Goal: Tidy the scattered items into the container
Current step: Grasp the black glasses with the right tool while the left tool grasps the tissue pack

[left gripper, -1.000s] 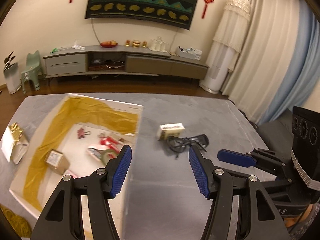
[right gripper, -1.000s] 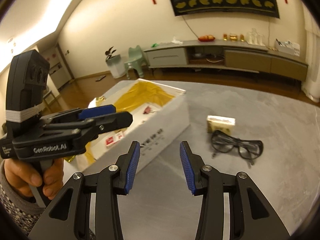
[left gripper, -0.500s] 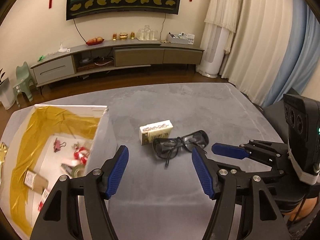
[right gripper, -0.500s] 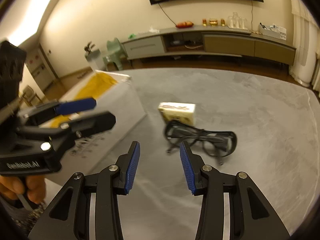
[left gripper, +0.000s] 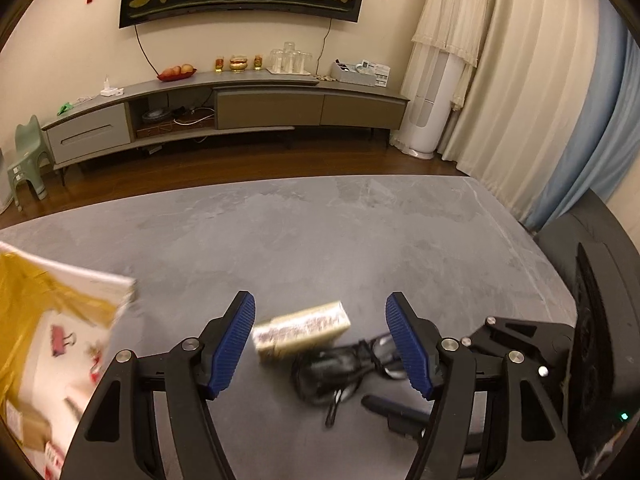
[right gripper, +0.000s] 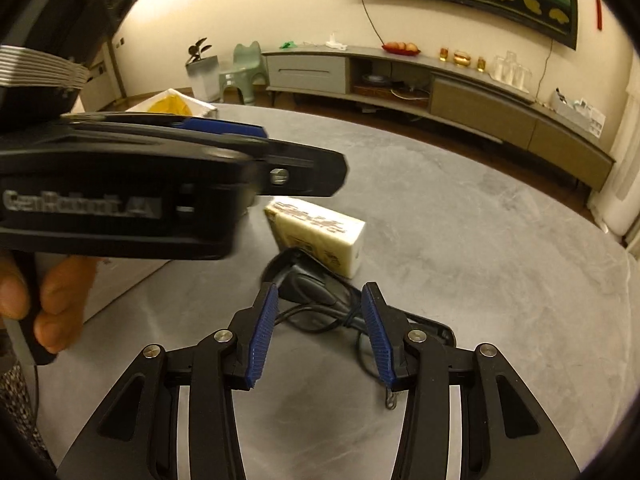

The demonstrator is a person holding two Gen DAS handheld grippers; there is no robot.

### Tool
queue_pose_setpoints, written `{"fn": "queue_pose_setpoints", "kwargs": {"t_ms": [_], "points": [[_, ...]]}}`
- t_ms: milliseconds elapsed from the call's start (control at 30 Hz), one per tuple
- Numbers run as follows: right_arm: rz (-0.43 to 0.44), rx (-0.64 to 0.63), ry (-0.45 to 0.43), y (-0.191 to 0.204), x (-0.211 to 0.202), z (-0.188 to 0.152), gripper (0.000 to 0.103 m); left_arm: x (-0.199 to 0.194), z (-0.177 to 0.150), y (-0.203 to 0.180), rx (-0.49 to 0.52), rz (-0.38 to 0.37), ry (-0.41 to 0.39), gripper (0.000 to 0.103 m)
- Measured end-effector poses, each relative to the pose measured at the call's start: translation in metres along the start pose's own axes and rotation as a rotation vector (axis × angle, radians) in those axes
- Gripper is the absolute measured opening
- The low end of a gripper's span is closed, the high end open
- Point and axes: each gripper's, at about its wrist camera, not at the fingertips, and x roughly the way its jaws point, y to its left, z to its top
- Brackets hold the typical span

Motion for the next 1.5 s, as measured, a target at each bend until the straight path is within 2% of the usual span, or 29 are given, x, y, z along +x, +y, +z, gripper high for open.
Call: {"fn": "queue_pose_setpoints", "kwargs": {"t_ms": [100,167,200,267,300,367,400,433,500,567,667,767,800,933,1033,1100,1133,1233,1300,1400,1500], "points": [[-0.001,0.032,0.054,-0.013,0.012,-0.006,0.047,0.017,-0.002,0.002,-0.021,-0.002,-0.003,0.069],[-0.010,0.034,0.080,-0.018,0.014,-0.009,0.048,0.029,-0.008,0.005,-0.047,-0.013,0.039,0.069],[0.003,0.042,0.096,-0.020,0.013,-0.009,0.048,0.035,-0.012,0.006,-0.056,-0.017,0.075,0.069],[0.055,0.079,0.154,-0.026,0.010,-0.009,0.048,0.036,-0.015,0.004,-0.056,-0.021,0.094,0.069],[0.084,0.097,0.188,-0.029,0.009,-0.009,0.048,0.035,-0.015,0.002,-0.065,-0.044,0.115,0.069],[0.146,0.110,0.279,-0.030,0.009,-0.013,0.048,0.032,-0.013,0.000,-0.108,-0.153,0.178,0.069],[0.143,0.072,0.293,-0.026,0.005,-0.016,0.048,0.031,-0.013,-0.003,-0.111,-0.195,0.204,0.069],[0.123,0.043,0.294,-0.023,0.001,-0.018,0.048,0.030,-0.013,-0.009,-0.083,-0.200,0.223,0.069],[0.074,0.018,0.268,-0.022,-0.005,-0.019,0.048,0.026,-0.012,-0.020,0.017,-0.114,0.211,0.069],[0.030,-0.024,0.208,-0.018,-0.010,-0.018,0.048,0.020,-0.008,-0.025,0.094,-0.007,0.140,0.069],[-0.010,-0.063,0.109,-0.014,-0.010,-0.012,0.048,0.015,-0.008,-0.024,0.147,0.015,0.057,0.071],[-0.042,-0.078,0.006,-0.013,-0.001,-0.009,0.049,0.027,-0.016,-0.020,0.206,0.048,0.089,0.071],[-0.038,-0.072,-0.001,-0.013,0.005,-0.010,0.049,0.033,-0.020,-0.016,0.209,0.054,0.108,0.071],[-0.041,-0.093,0.003,-0.006,0.022,-0.019,0.056,0.054,-0.033,-0.006,0.114,-0.026,0.200,0.070],[0.027,-0.059,0.117,-0.013,0.027,-0.018,0.056,0.054,-0.036,-0.005,0.072,-0.024,0.210,0.070],[0.120,-0.024,0.189,-0.014,0.028,-0.023,0.055,0.051,-0.041,-0.009,0.067,-0.015,0.228,0.071],[0.135,-0.037,0.216,-0.013,0.028,-0.025,0.055,0.048,-0.044,-0.012,0.064,-0.010,0.237,0.071],[0.108,-0.158,0.298,-0.007,0.026,-0.041,0.054,0.040,-0.052,-0.023,0.027,-0.026,0.297,0.072],[0.118,-0.108,0.298,-0.016,0.021,-0.044,0.054,0.029,-0.054,-0.031,0.023,-0.070,0.329,0.072],[0.160,0.100,0.257,-0.040,0.019,-0.045,0.054,0.010,-0.053,-0.029,0.025,-0.023,0.262,0.072],[0.198,0.298,0.225,-0.047,0.026,-0.048,0.055,0.005,-0.050,-0.020,-0.003,-0.019,0.227,0.072]]}}
